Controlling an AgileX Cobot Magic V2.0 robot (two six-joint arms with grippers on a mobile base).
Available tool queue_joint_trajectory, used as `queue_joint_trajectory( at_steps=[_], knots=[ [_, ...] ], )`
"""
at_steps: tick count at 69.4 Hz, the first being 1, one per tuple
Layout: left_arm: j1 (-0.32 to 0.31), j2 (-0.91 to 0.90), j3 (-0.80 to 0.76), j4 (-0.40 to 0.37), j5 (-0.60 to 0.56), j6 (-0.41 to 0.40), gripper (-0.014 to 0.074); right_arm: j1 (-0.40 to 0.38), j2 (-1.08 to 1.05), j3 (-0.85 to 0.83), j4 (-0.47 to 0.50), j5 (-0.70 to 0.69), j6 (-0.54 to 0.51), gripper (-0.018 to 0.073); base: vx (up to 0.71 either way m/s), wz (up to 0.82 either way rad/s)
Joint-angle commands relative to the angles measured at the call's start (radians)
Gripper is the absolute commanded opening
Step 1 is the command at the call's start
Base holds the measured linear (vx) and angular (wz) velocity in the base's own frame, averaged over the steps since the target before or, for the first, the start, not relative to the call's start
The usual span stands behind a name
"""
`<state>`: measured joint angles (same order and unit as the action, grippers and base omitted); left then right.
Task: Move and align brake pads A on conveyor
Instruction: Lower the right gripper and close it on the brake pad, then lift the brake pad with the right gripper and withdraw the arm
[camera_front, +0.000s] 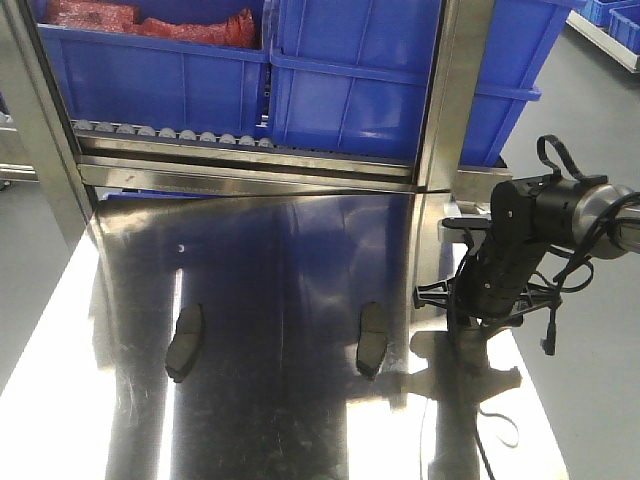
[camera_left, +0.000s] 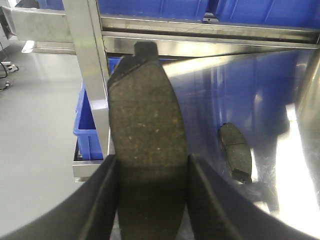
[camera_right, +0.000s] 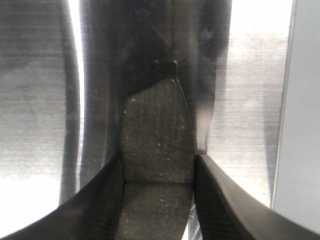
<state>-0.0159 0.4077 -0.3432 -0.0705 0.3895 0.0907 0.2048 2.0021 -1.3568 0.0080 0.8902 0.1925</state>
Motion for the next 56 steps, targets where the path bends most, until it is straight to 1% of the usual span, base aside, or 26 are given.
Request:
queue_joint_trajectory(
  at_steps=[1, 8, 17, 29, 35, 56],
  knots=[
    [-0.004, 0.004, -0.028, -0.011, -0.095, -0.003, -0.0006, -0.004, -0.049, -0.027, -0.025, 0.008, 0.008, 0.0169, 0.00, 0.00],
    [-0.004, 0.004, -0.028, -0.011, -0.095, -0.003, -0.0006, -0.004, -0.062, -0.027, -0.060, 0.007, 0.050, 0.0083, 0.00, 0.00],
    [-0.004, 0.004, -0.028, -0.011, -0.095, -0.003, -0.0006, -0.004, -0.107, -0.026, -0.075, -0.004, 0.050, -0.0018, 0.00, 0.00],
    [-0.004, 0.004, -0.028, -0.011, -0.095, -0.003, -0.0006, -0.005, -0.209, -0.003, -0.125, -0.006, 0.040, -0.0011, 0.00, 0.00],
    [-0.004, 0.004, -0.028, -0.011, -0.095, -0.003, -0.0006, -0.005, -0.291, 0.057, -0.147, -0.047, 0.041, -0.0010, 0.00, 0.00],
    [-0.004, 0.004, -0.028, -0.011, -0.095, -0.003, -0.0006, -0.005, -0.658, 0.296, -0.147, -0.186, 0.028, -0.0007, 0.00, 0.00]
  ],
)
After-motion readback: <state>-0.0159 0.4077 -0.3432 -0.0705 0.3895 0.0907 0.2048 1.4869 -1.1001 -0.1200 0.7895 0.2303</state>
